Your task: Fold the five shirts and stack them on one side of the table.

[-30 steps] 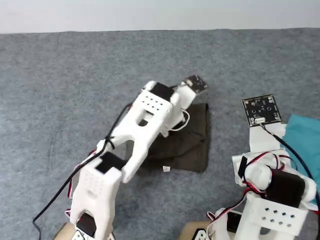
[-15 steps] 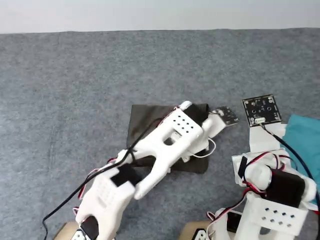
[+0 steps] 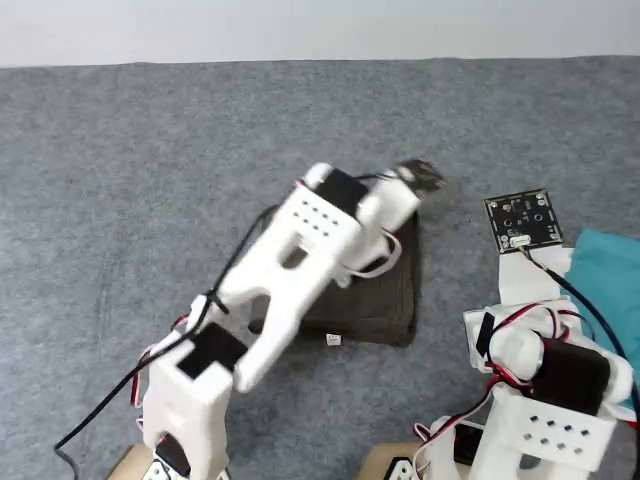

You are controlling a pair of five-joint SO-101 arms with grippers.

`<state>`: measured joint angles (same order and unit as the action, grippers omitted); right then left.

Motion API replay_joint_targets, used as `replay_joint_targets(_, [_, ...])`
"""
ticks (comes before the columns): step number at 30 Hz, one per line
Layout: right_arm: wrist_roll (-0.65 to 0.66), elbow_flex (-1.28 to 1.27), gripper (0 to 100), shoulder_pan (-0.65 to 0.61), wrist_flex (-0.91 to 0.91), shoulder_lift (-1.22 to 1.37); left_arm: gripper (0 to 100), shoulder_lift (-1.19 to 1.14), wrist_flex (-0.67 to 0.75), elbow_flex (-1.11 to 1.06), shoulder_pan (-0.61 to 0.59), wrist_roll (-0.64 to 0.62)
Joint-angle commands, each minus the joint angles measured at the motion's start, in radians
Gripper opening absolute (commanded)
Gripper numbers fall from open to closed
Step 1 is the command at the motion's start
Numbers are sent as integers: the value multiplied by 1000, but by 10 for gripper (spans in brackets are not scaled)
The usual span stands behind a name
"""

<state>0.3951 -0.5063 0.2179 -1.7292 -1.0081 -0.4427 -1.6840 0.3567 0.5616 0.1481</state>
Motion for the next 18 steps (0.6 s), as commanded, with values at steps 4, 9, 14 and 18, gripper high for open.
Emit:
replay_joint_targets(4, [-11,8,105,-7,15,-10,6,-91,-40,12,41,8])
replay_joint_targets(9, [-11,8,105,-7,13,-10,6,-100,-44,12,163,-20])
replay_joint_targets(14, [-11,9,105,-7,5,-10,6,-130,-5,-64,226,-20])
replay_joint_targets(18, [-11,9,105,-7,7,-10,6,-186,31,-117,216,-20])
